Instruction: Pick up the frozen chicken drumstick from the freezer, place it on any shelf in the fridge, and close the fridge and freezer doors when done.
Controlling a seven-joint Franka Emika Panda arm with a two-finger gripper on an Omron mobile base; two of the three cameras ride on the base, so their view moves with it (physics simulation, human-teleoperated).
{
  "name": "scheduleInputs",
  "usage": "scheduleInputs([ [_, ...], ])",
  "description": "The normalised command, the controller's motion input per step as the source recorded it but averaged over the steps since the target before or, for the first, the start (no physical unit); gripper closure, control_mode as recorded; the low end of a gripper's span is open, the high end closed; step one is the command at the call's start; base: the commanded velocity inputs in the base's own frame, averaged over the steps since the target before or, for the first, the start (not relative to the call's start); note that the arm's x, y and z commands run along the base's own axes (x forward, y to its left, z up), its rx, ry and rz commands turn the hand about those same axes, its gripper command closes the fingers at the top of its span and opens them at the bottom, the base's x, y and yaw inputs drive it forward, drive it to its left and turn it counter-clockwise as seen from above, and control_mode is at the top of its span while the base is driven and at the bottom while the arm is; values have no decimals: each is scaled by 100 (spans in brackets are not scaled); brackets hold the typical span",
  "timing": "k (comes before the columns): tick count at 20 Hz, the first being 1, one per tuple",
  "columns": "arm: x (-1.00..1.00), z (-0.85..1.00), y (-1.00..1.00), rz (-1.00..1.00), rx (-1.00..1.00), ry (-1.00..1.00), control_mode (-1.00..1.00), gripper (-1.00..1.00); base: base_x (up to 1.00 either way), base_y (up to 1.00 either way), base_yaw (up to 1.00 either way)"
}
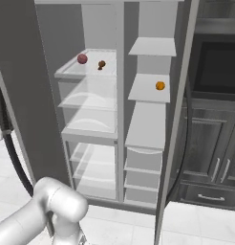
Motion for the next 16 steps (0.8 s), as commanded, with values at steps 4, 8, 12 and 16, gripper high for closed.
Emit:
scheduleInputs([
  [4, 0, 0, -100, 0, 0, -4, -100, -100, 0, 0, 0],
  [8, 11, 3, -100, -1, 0, -3, -100, -100, 0, 0, 0],
  [12, 26, 2, -89, -6, 0, 0, -100, -100, 0, 0, 0],
  [16, 42, 0, -87, -8, 0, -1, -100, -100, 0, 0, 0],
])
